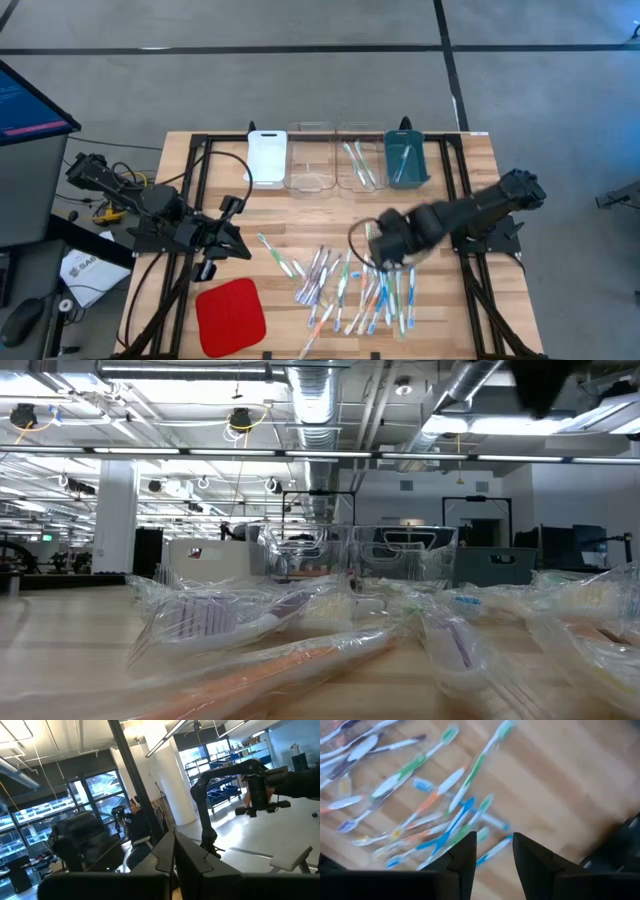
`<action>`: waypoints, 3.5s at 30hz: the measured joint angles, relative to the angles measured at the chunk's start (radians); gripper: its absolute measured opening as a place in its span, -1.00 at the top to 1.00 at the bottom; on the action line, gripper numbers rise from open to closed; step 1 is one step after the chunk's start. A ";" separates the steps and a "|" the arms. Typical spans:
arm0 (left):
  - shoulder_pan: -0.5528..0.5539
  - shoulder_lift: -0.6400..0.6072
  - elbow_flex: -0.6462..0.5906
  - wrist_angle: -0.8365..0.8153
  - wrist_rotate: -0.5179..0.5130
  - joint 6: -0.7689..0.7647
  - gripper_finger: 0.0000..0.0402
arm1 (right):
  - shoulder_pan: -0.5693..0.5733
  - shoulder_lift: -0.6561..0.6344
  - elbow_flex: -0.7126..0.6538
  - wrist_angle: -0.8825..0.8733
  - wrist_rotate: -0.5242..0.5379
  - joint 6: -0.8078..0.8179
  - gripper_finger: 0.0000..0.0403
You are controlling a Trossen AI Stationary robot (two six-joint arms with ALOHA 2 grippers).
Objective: Pick & Place Toothbrushes
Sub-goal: Put the blue toothbrush into the blue bin
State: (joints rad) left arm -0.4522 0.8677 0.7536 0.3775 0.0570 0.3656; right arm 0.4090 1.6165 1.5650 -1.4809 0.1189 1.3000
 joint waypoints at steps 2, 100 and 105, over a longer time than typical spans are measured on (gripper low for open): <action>0.000 0.000 0.000 0.001 0.000 -0.003 0.96 | 0.087 0.000 0.000 0.002 0.013 0.151 0.40; 0.000 0.013 0.000 0.032 0.001 -0.003 0.96 | 0.360 0.131 -0.493 0.391 -0.201 0.694 1.00; 0.000 0.013 0.000 0.031 0.001 -0.003 0.96 | 0.389 0.025 -0.493 0.269 -0.143 0.738 1.00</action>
State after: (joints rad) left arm -0.4524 0.8803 0.7540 0.4088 0.0576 0.3622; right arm 0.7978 1.6410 1.0723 -1.2115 -0.0245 2.0378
